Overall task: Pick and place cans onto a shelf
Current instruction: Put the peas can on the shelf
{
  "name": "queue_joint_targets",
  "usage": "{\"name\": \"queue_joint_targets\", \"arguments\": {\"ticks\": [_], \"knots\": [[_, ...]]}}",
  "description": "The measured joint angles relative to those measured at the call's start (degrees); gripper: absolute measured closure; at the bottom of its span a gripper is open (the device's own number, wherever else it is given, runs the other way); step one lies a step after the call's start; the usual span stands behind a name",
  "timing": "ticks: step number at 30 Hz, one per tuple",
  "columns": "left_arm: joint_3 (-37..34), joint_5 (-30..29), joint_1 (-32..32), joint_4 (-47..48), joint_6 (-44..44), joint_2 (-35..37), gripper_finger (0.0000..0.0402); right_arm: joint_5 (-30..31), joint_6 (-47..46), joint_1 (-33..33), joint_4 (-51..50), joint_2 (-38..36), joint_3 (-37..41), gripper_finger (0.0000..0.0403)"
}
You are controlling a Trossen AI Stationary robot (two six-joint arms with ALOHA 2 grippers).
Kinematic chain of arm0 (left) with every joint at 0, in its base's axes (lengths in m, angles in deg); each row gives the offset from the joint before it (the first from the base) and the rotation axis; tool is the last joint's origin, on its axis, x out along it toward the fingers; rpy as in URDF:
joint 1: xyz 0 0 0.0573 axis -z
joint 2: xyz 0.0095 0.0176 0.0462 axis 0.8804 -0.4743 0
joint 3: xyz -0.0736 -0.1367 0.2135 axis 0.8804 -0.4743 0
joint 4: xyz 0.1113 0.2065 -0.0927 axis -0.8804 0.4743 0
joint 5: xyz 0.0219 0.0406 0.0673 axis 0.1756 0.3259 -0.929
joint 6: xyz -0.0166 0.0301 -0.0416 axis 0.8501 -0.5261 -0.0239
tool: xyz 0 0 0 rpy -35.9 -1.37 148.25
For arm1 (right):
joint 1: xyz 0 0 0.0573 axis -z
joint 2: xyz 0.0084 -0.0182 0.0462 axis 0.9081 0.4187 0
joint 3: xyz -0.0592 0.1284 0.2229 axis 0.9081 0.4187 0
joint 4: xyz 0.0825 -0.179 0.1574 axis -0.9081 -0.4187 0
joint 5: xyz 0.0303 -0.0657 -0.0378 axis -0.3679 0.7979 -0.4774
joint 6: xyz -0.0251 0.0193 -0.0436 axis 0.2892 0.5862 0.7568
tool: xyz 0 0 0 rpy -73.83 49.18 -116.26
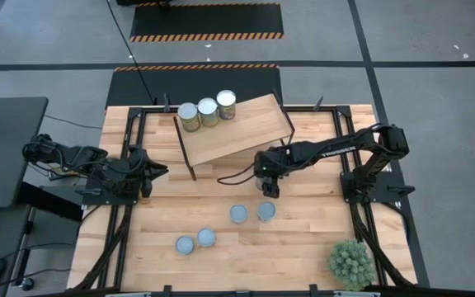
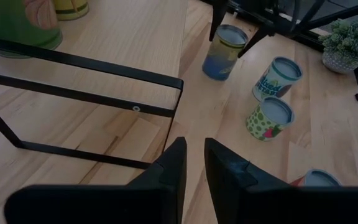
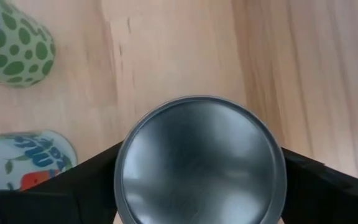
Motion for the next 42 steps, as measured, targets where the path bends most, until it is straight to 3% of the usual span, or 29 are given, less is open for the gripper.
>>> {"name": "queue_joint_targets", "arguments": {"ticks": [5,15,22,34,42], "knots": [[0.00,0.01,0.00,-0.02,0.01,0.01,0.0338,-1.20,0.41,0.75,0.05,-0.05,0.03,0.0089],[0.00,0.01,0.00,-0.01,0.02,0.00,0.0338,-2.60,0.43,0.86,-4.37,-0.04,-4.30,0.0082],[0.00,0.01,0.00,-0.02,0.02,0.01,0.0338,-5.80,1.62,1.42,-14.91,-0.04,-14.64,0.0085],[0.00,0.08,0.00,-0.11,0.07,-0.01,0.0338,-5.85,3.44,1.42,-32.26,-0.04,-36.66,0.0085],[0.00,1.70,0.02,-0.13,0.02,-0.01,0.0338,-2.21,3.77,4.34,-36.40,-0.07,-43.62,0.0085]]}}
